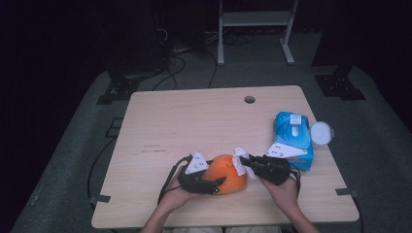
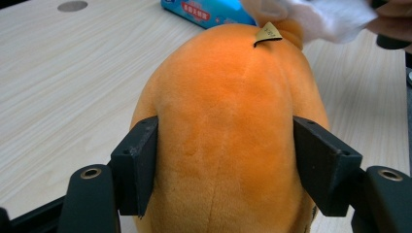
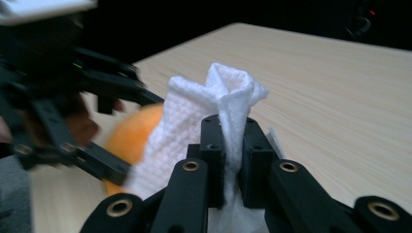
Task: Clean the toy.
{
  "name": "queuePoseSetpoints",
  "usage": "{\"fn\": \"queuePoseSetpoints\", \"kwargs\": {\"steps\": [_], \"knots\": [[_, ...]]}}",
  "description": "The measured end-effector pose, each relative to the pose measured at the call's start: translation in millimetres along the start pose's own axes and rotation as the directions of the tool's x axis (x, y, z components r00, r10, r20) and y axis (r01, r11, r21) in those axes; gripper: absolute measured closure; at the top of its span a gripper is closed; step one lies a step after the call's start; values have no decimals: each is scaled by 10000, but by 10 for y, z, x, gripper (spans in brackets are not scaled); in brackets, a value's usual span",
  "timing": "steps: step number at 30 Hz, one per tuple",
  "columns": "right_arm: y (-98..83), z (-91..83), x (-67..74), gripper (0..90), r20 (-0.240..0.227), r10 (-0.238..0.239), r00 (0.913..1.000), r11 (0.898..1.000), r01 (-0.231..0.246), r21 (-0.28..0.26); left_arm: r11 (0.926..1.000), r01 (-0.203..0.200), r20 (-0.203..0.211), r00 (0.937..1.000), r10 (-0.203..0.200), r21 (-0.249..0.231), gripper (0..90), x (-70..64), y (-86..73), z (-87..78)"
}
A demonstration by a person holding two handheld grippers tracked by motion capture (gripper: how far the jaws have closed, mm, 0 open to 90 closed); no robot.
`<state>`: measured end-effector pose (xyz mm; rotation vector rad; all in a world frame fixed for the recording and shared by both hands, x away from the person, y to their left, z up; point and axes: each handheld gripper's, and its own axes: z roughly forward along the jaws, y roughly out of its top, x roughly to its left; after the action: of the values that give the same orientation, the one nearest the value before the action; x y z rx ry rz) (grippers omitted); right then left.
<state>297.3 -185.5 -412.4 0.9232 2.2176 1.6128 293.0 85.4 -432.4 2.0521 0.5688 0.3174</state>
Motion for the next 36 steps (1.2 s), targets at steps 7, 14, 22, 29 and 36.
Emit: {"fn": "queuePoseSetpoints", "kwargs": {"steps": [7, 14, 22, 29, 36], "knots": [[-25, 53, 33, 815, -122, -243, 9996, 9996, 245, 172, 9997, -231, -45, 9997, 231, -30, 311, -52, 13, 12], [10, 21, 91, 815, -427, -246, 9988, 9997, 248, 45, 9992, -410, -68, 9991, 410, -37, 304, -90, 43, 34], [-60, 23, 21, 817, -332, -211, 9992, 9994, 221, 275, 9992, 201, 433, 9989, -186, -355, 176, 6, 75, -14], [19, 46, 125, 817, -395, -421, 9983, 9990, 426, 126, 9998, 61, 115, 9999, -59, -181, 299, -25, 62, 27], [27, 88, 203, 818, -568, -889, 9944, 9954, 908, 315, 9985, -365, 283, 9989, 376, -397, 204, -112, 146, 15]]}}
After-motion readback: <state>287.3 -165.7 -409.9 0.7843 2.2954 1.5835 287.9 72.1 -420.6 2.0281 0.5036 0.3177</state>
